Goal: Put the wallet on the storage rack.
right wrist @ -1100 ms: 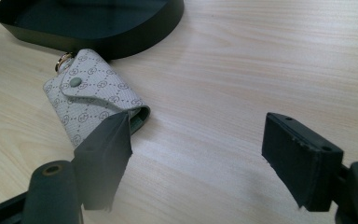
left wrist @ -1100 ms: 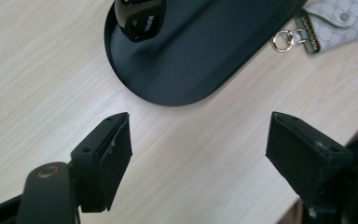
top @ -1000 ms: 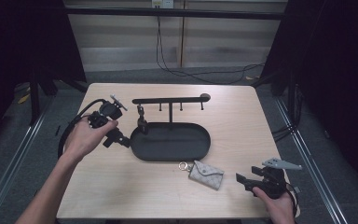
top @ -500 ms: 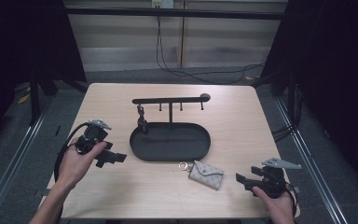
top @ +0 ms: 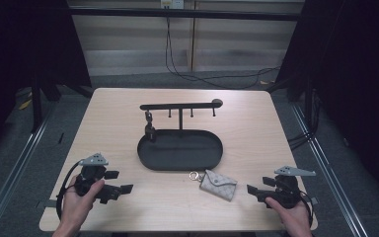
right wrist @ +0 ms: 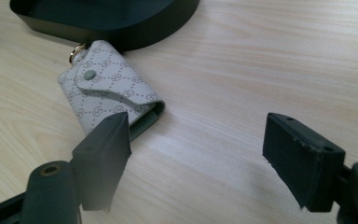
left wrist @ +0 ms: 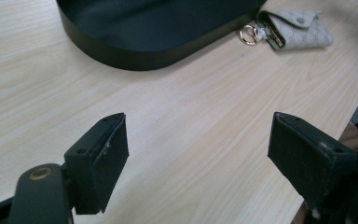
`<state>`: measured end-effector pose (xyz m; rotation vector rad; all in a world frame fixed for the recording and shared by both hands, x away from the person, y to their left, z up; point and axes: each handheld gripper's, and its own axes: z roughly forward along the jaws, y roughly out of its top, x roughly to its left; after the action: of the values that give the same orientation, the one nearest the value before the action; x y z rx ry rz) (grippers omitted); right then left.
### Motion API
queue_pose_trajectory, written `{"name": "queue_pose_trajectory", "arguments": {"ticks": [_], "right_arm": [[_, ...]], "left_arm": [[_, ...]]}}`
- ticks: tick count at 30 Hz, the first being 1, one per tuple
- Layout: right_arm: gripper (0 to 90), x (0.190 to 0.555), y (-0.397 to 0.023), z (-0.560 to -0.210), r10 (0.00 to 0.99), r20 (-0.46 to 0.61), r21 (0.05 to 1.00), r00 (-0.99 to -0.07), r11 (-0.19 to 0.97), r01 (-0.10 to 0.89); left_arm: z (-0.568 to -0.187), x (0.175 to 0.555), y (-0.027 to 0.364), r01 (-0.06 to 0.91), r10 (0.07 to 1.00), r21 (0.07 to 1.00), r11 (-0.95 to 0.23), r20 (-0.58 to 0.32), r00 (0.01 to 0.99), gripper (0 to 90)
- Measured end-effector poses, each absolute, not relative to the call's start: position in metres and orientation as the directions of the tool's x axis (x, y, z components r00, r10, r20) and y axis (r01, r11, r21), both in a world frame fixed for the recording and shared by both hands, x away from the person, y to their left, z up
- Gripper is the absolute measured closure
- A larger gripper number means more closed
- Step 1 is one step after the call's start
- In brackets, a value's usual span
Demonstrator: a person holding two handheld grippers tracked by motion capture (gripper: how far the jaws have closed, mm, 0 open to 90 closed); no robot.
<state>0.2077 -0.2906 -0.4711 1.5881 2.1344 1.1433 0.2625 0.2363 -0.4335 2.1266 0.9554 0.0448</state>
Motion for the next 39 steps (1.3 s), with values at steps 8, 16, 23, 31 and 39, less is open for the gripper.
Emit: {"name": "queue_pose_trajectory", "arguments": {"ticks": [8, 16, 23, 31, 39], "right_arm": [[21.4, 0.214, -0.276, -0.460, 0.873, 0.238, 0.708, -0.425, 0.144, 0.692], [14.8, 0.226, -0.257, -0.455, 0.832, 0.226, 0.673, -0.507, 0.243, 0.698], [15.0, 0.239, -0.240, -0.449, 0.782, 0.250, 0.591, -0.571, 0.344, 0.730], [20.4, 0.258, -0.227, -0.447, 0.762, 0.254, 0.512, -0.596, 0.417, 0.751], [20.8, 0.268, -0.212, -0.445, 0.732, 0.207, 0.443, -0.649, 0.521, 0.729]], "left_arm": [[-0.447, 0.234, 0.240, 0.593, 0.626, 0.707, -0.385, -0.271, 0.731, 16.2], [-0.462, 0.227, 0.249, 0.620, 0.615, 0.696, -0.362, -0.321, 0.720, 16.1], [-0.464, 0.228, 0.253, 0.599, 0.616, 0.709, -0.372, -0.294, 0.731, 16.0], [-0.466, 0.230, 0.254, 0.600, 0.608, 0.708, -0.374, -0.301, 0.734, 16.1], [-0.466, 0.230, 0.255, 0.608, 0.612, 0.692, -0.388, -0.300, 0.732, 16.1]]}}
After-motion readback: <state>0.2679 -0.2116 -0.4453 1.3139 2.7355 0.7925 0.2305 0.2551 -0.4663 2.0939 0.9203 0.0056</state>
